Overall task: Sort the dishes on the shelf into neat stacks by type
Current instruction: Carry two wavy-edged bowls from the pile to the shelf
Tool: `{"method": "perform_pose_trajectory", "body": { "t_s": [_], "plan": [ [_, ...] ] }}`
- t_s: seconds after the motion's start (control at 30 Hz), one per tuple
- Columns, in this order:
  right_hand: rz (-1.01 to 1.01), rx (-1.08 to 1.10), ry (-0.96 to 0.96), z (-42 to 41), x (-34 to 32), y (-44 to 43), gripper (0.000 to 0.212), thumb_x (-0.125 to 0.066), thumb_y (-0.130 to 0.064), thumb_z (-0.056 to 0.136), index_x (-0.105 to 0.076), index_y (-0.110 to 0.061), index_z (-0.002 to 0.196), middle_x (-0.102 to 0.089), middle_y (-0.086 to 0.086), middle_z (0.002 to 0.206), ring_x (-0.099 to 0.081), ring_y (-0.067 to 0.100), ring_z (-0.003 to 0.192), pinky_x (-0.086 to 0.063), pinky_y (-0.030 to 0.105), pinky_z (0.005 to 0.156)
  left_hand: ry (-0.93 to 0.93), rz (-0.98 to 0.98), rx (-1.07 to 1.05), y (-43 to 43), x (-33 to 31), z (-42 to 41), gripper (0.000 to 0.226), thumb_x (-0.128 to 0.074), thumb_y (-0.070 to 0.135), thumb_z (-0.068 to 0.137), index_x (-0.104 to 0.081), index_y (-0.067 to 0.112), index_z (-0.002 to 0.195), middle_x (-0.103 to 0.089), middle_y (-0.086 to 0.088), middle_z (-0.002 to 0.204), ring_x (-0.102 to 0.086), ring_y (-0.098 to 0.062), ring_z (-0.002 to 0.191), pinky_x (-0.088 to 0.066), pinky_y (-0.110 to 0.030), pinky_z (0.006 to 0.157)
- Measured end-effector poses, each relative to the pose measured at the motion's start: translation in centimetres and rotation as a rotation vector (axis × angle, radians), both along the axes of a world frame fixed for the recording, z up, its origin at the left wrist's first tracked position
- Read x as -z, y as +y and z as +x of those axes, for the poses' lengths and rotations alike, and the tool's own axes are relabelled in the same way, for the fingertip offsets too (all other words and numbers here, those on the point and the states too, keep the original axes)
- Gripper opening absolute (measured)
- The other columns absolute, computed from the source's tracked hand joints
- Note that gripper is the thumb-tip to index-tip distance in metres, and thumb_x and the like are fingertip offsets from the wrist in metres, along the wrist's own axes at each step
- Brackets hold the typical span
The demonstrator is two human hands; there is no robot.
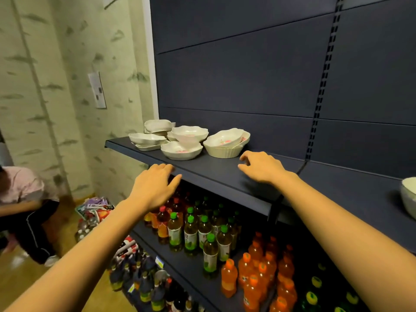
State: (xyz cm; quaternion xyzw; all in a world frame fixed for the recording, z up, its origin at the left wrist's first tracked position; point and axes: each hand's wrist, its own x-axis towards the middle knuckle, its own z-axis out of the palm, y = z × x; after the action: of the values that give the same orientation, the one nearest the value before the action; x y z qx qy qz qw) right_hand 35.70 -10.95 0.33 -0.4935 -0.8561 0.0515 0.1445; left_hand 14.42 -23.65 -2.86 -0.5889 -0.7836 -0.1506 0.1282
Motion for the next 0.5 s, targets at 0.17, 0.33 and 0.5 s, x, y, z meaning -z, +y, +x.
{"method": "perform_pose_trajectory", "body": {
  "t_s": [0.17,0.33,0.5],
  "plan": [
    [-0.033,0.058,0.096,-3.4,-0.1,4.2,0.037,-0.043,-0.031,0.093,-0.058,-0.012,0.121,-0.059,0.013,0.126,-0.055,0.035,0.112,-0.045,0.038,0.088,-0.031,0.029,0.013,3.8,0.4,-3.4,0.046,-0.036,0.042,0.096,-0.053,0.01,0.125,-0.06,-0.009,0.127,-0.051,-0.026,0.121,-0.045,-0.04,0.097],
    [-0.014,0.168,0.15,-6.2,-1.0,9.2,0.037,-0.04,-0.025,0.093,-0.059,-0.007,0.12,-0.058,0.016,0.124,-0.055,0.036,0.106,-0.04,0.034,0.078,-0.031,0.09,0.054,9.1,-0.2,-6.6,0.044,-0.038,0.04,0.096,-0.053,0.012,0.127,-0.057,-0.007,0.132,-0.048,-0.027,0.125,-0.043,-0.041,0.098],
    [-0.013,0.299,0.178,-8.3,-2.5,14.6,0.036,-0.04,-0.024,0.094,-0.057,-0.002,0.118,-0.058,0.02,0.123,-0.052,0.036,0.098,-0.035,0.032,0.074,-0.002,0.125,0.08,14.7,-2.1,-10.5,0.043,-0.038,0.04,0.095,-0.057,0.011,0.121,-0.06,-0.009,0.127,-0.051,-0.028,0.12,-0.047,-0.042,0.094]
  ]
}}
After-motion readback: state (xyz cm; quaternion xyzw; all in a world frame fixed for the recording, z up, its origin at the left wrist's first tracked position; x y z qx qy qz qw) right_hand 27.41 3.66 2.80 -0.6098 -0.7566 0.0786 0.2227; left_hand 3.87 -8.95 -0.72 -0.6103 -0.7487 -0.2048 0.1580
